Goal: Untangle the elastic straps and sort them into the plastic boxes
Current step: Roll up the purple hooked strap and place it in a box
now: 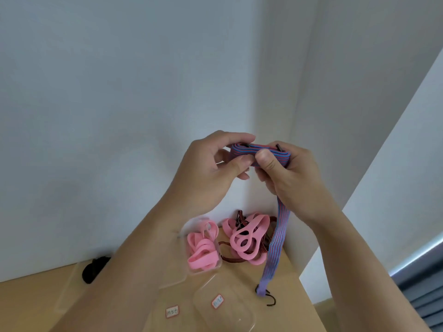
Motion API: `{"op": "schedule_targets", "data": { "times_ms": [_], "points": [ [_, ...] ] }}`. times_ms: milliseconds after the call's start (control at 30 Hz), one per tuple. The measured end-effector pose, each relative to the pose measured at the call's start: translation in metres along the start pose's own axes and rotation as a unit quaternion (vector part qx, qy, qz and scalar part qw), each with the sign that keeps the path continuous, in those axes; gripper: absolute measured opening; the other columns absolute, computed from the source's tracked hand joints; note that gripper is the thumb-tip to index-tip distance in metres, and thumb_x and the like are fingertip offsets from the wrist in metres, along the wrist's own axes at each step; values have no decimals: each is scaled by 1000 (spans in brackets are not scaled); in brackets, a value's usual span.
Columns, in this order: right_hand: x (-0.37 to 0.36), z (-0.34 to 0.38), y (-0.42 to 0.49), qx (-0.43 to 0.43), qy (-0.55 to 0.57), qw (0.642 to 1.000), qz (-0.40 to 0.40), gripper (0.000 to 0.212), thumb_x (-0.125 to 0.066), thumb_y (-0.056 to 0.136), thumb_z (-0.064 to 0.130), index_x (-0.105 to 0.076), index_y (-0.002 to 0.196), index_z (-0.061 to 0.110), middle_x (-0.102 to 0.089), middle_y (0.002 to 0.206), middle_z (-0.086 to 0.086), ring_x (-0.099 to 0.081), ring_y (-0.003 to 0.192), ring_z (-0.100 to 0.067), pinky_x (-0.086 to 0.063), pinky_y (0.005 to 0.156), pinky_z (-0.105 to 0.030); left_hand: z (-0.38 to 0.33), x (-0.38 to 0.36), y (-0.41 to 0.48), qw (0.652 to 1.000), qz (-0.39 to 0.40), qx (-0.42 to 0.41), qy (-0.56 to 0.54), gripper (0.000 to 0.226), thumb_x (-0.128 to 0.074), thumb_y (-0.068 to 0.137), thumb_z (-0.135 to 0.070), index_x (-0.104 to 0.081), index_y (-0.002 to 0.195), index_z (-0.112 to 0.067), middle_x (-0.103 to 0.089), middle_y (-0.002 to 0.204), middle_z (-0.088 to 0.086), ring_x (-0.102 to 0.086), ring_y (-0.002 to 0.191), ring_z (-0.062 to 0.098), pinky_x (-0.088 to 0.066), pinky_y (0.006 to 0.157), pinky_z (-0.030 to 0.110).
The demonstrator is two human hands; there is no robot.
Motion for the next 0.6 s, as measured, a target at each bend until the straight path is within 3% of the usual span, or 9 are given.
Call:
{"op": "schedule_targets", "data": {
  "times_ms": [133, 233, 367, 500, 600],
  "points": [
    [-12, -6, -6, -68, 153, 984, -64, 56, -58, 89, 66, -62, 59, 20, -34, 49, -1, -25, 40, -10, -23, 41, -17, -9, -7, 1, 987, -134, -86, -33, 26, -66, 91, -4, -69, 111, -20, -63, 100, 9, -68, 71, 16, -55, 62, 26],
    [-24, -19, -14, -152, 200, 965, -81, 61, -50, 94, 63, -52, 50, 22, -27, 47, 4, -21, 38, -10, -20, 39, -17, -16, -9, -7, 958, -207, -172, 95, 30, -66, 89, 6, -72, 113, -10, -62, 100, 2, -67, 86, 16, -57, 70, 32],
    [-23, -34, -22, -288, 265, 920, -38, 57, -52, 91, 70, -44, 55, 27, -19, 56, 5, -13, 43, -9, -16, 35, -19, -27, -23, -21, 900, -189, -298, 256, 27, -60, 91, 12, -73, 112, 2, -66, 101, 11, -62, 90, 9, -51, 80, 17],
    [-21, -39, -21, -315, 260, 912, -17, 55, -56, 95, 55, -48, 49, 26, -27, 55, 6, -16, 42, -9, -18, 34, -19, -35, -36, -29, 856, -164, -361, 332, 27, -60, 89, 14, -74, 110, 5, -71, 101, 18, -71, 87, 30, -59, 76, 35],
    [-20, -42, -18, -306, 271, 912, -16, 50, -50, 101, 43, -55, 56, 21, -35, 52, 3, -18, 40, -8, -18, 34, -18, -30, -36, -23, 893, -96, -311, 309, 35, -66, 82, 12, -74, 113, -1, -67, 108, 13, -67, 87, 19, -56, 75, 27]
  ]
}}
Point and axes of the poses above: each hand's wrist, its own y-axis towards the middle knuckle, its own x-axis out of the back of the hand, z = x × y, the point moved 10 cm from there along y, towards the middle knuckle
